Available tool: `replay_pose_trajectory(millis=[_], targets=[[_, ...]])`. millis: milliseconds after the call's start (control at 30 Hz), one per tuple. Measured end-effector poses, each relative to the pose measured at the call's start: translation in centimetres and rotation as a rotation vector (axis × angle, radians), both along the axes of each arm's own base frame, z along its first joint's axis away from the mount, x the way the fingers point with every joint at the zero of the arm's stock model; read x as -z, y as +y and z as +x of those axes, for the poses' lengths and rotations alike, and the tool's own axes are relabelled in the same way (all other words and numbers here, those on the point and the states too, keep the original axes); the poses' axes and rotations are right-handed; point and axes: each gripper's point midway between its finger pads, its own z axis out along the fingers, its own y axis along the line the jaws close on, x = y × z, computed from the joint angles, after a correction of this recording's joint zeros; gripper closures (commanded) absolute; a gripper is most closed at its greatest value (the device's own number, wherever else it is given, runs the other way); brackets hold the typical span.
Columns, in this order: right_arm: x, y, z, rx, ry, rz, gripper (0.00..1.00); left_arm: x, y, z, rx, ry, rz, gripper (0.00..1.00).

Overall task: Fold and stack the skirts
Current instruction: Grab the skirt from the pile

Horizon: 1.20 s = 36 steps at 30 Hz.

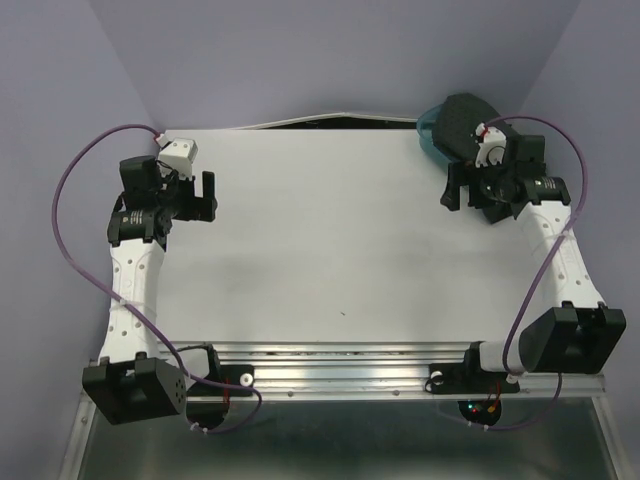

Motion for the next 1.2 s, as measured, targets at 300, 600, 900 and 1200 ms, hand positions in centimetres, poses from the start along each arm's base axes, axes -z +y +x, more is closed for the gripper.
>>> replay_pose_trajectory(millis=[300, 600, 900, 1200], targets=[[-2.5, -2.2, 6.0, 0.041, -0.05, -0.1, 0.0, -0.3, -0.3, 0.6, 0.011, 0.004, -0.011, 0.01], [-3.6, -5.6, 16.3, 0.125, -0.127, -0.245, 0.0, -1.4, -1.2, 0.7, 0.036, -0.016, -0.055, 0.01], [2.6, -8.5, 24.5, 0.183, -0.107, -0.363, 0.0, -1.5, -2.0, -0.1, 0.05, 0.001, -0.098, 0.01], [9.0, -10.2, 26.8, 0.228, -0.049, -0.435, 0.01, -2.1, -2.2, -1.1, 0.053, -0.022, -0.1, 0.01]])
